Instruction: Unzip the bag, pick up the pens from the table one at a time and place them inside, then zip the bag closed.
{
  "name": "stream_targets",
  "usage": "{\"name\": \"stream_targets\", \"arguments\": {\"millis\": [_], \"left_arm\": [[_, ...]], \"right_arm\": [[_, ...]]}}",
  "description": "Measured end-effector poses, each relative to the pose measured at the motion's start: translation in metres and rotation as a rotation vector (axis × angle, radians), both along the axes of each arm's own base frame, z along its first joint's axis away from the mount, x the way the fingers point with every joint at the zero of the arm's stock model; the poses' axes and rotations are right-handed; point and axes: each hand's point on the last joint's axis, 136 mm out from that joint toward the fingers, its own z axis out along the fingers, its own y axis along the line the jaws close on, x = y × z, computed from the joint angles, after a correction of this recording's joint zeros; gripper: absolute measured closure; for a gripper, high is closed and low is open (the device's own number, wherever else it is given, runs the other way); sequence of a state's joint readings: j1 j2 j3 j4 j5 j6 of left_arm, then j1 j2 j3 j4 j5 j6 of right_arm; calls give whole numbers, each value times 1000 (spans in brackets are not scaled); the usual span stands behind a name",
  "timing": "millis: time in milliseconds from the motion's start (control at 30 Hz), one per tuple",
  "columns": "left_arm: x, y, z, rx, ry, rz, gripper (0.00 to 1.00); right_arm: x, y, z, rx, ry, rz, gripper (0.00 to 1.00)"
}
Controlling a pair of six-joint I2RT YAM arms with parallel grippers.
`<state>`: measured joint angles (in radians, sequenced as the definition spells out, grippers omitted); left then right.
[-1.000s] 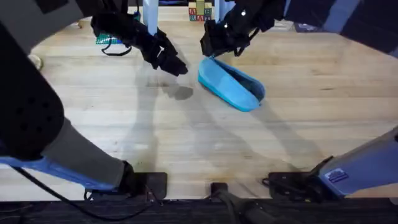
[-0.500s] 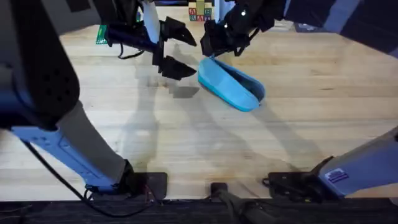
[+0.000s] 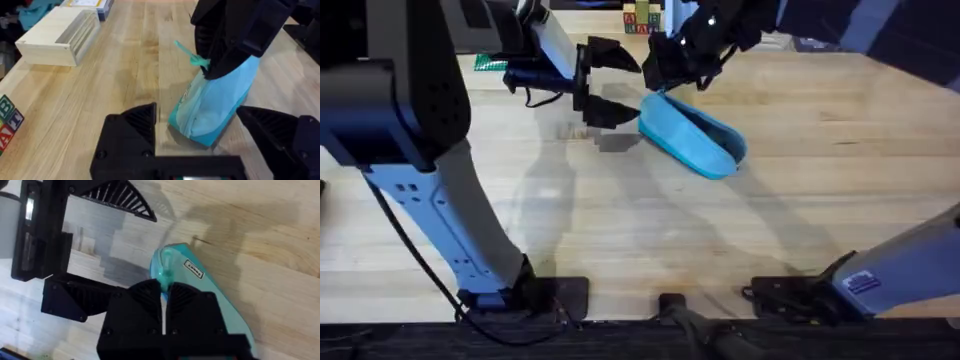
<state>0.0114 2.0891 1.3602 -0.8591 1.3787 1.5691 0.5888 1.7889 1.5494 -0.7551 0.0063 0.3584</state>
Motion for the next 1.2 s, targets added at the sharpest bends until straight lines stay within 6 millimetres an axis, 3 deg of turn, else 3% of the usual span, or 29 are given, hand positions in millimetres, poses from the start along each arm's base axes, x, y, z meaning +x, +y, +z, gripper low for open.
{"name": "stream_targets", "arguments": {"millis": [133,300,833,1067,1200], "left_arm": [[-2,-6,2,-14,0,-14,8],[-9,-20,-11,-13,38,-52,8],[-20,-20,-14,10,128,-58,8],[-31,-36,-23,65,125,-114,8],[-31,-36,-24,73,125,-114,8]], "right_arm": [[0,0,0,0,0,1,969],[0,0,0,0,0,0,969],[0,0,0,0,0,0,969],[0,0,0,0,0,0,969],[0,0,0,0,0,0,969]]}}
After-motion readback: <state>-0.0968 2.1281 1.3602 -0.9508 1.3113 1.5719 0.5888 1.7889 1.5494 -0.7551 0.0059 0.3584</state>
